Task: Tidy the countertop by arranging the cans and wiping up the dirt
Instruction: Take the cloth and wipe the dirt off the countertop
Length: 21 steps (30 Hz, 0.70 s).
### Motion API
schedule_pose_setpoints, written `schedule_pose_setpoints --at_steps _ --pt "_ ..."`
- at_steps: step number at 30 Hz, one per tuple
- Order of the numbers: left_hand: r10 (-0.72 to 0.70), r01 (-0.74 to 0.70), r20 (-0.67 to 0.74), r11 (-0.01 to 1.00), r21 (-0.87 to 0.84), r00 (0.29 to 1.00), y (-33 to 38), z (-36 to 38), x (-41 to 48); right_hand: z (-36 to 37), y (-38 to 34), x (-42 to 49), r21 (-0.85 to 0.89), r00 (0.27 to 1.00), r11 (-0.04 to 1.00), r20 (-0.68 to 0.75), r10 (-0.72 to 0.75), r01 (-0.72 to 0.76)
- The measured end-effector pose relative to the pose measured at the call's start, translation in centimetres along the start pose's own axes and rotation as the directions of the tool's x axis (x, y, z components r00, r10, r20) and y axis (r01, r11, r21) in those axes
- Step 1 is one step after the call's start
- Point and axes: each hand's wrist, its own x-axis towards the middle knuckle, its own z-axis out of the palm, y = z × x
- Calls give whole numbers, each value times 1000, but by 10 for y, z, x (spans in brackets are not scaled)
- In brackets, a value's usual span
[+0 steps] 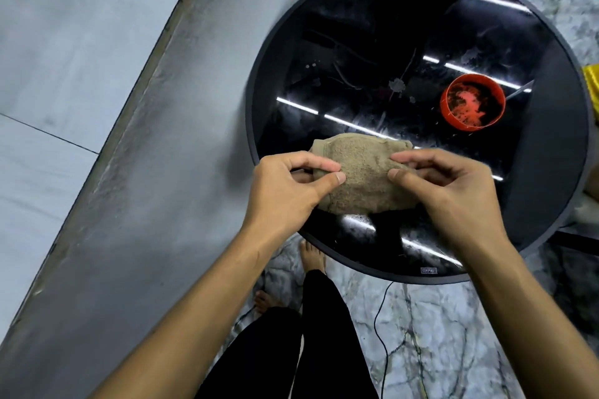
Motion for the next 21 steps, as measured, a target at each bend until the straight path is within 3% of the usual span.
schedule_pose_setpoints --at_steps 10,21 --pt "7 -27 -243 996 -80 970 34 -58 -57 39 -84 -14 -44 977 991 178 -119 129" --pt "59 -139 -546 985 -106 836 49 -129 -122 110 -152 -29 -5 860 952 430 -274 306"
